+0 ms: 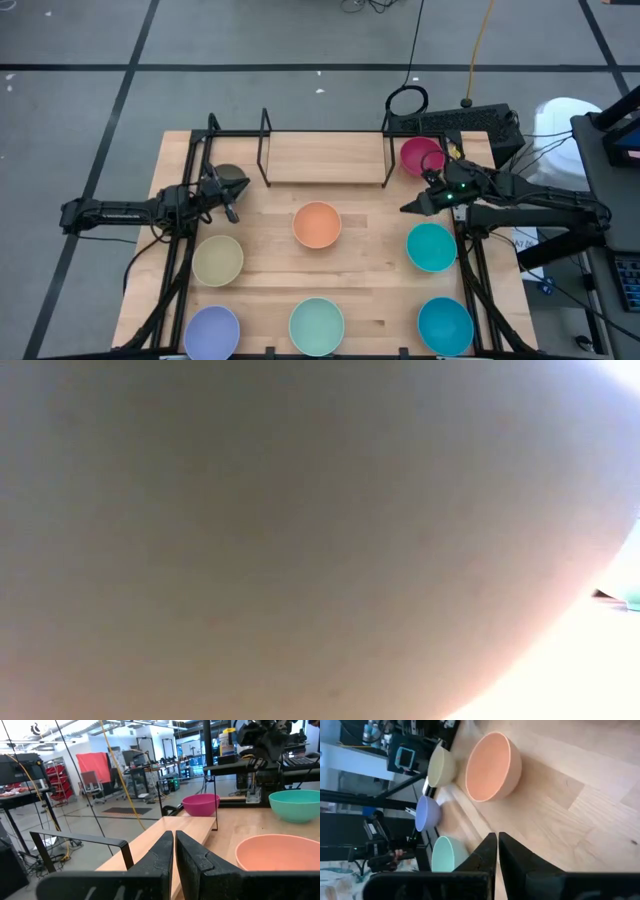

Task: Place and stack bowls onto a shelf
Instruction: Put the green bowl on the shelf

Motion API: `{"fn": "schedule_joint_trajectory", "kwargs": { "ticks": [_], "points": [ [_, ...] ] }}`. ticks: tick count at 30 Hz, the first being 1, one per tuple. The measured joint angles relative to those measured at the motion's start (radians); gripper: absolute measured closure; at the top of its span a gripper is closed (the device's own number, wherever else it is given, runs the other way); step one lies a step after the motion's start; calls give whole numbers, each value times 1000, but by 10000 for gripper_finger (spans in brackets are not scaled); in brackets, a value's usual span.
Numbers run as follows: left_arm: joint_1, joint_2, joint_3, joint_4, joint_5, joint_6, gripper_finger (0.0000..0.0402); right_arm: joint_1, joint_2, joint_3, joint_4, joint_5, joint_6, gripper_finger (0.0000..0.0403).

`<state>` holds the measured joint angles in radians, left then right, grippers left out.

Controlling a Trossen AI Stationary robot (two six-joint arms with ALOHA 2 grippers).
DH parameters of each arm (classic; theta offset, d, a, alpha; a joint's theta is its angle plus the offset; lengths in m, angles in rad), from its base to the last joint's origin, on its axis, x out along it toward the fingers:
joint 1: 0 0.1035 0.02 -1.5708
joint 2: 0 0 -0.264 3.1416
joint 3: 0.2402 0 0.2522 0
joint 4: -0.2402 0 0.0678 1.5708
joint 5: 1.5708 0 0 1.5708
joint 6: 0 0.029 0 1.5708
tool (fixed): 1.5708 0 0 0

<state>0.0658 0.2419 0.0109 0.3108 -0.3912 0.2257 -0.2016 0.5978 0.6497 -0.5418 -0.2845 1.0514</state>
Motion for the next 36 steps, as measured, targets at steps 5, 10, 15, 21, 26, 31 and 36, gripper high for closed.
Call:
{"fn": "schedule_joint_trajectory", "kwargs": {
  "ticks": [5, 10, 15, 21, 26, 31, 36],
  "points": [
    [0, 0, 0, 0, 0, 9, 376, 0, 24, -27, 6, -2, 44, 389],
    [0, 0, 0, 0, 0, 9, 376, 0, 31, -40, 80, -78, -96, 389],
    [0, 0, 0, 0, 0, 10, 376, 0, 31, 38, 42, -84, -308, 390],
    [0, 0, 0, 0, 0, 10, 376, 0, 58, 208, -294, 25, -487, 390],
    [0, 0, 0, 0, 0, 10, 376, 0, 105, 313, -557, 99, -564, 390],
    [0, 0, 0, 0, 0, 10, 376, 0, 131, 311, -563, 71, -521, 385],
    [0, 0, 0, 0, 0, 10, 376, 0, 161, 308, -604, 14, -537, 357]
  ]
}}
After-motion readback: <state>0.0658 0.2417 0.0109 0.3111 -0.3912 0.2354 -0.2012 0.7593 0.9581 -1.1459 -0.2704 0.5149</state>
